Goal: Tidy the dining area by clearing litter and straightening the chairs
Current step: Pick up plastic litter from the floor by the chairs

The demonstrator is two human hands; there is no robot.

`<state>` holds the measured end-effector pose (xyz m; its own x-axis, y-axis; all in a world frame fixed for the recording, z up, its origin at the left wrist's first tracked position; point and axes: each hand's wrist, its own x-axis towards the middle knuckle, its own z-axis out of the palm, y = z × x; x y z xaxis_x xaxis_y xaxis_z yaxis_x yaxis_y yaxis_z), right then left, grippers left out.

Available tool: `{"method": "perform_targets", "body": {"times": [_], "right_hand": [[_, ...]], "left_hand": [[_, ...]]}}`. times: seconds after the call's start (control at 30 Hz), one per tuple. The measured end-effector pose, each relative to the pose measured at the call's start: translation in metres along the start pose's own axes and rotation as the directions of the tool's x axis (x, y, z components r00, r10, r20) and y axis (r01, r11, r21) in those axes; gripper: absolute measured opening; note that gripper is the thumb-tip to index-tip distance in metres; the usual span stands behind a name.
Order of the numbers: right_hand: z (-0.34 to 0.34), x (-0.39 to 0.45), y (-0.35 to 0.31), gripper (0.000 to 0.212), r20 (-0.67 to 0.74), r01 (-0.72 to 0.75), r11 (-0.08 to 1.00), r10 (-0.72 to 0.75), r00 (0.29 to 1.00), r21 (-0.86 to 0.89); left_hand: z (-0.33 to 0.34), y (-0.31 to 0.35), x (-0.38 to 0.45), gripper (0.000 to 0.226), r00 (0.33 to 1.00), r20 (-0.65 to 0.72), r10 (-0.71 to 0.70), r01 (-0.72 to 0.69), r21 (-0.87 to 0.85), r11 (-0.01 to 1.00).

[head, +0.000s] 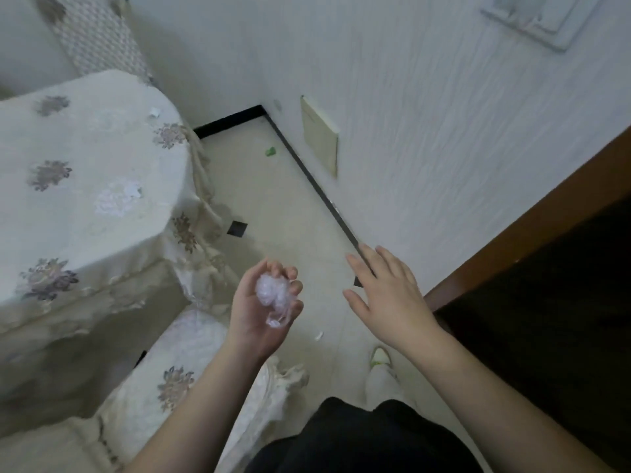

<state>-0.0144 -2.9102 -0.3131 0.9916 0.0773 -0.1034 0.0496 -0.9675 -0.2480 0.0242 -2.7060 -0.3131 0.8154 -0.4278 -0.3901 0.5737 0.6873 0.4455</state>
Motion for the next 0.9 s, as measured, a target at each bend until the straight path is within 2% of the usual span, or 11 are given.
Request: {"method": "perform_targets", "body": {"times": [0.2, 0.4, 0.53, 0.6, 0.67, 0.77, 0.87, 0.9], "right_hand": [[0.004, 0.065, 0.03, 0.058, 0.082, 0.213, 0.977, -0.213, 0.974, 0.008], [0.039, 0.127, 0.04, 0.058, 0.196, 0.402, 0.916, -0.398, 0.896, 0.021], [0.072, 0.152, 0.035, 0.06, 0.279, 0.494, 0.869, -0.479, 0.832, 0.018], [0.094, 0.162, 0.03, 0.06, 0.309, 0.522, 0.853, -0.501, 0.808, 0.018], [0.122, 0.171, 0.024, 0.06, 0.347, 0.525, 0.85, -0.503, 0.792, 0.033], [0.179, 0.182, 0.014, 0.061, 0.384, 0.533, 0.842, -0.522, 0.762, 0.086], [0.252, 0.192, 0.013, 0.062, 0.414, 0.501, 0.857, -0.501, 0.76, 0.117], [0.273, 0.194, 0.015, 0.063, 0.434, 0.484, 0.866, -0.487, 0.758, 0.127]], "left_hand": [[0.015, -0.01, 0.054, 0.026, 0.994, -0.065, 0.088, -0.092, -0.06, 0.994], [-0.015, -0.023, 0.072, 0.034, 0.935, -0.314, 0.165, -0.219, -0.145, 0.965], [-0.043, -0.028, 0.071, 0.036, 0.892, -0.407, 0.198, -0.299, -0.204, 0.932], [-0.061, -0.029, 0.077, 0.028, 0.869, -0.451, 0.202, -0.326, -0.217, 0.92], [-0.084, -0.031, 0.088, 0.01, 0.849, -0.495, 0.184, -0.33, -0.226, 0.916], [-0.125, -0.037, 0.113, 0.023, 0.818, -0.555, 0.151, -0.327, -0.233, 0.916], [-0.173, -0.041, 0.14, 0.008, 0.808, -0.561, 0.177, -0.352, -0.22, 0.91], [-0.186, -0.046, 0.148, 0.019, 0.809, -0.557, 0.189, -0.357, -0.21, 0.91]]}}
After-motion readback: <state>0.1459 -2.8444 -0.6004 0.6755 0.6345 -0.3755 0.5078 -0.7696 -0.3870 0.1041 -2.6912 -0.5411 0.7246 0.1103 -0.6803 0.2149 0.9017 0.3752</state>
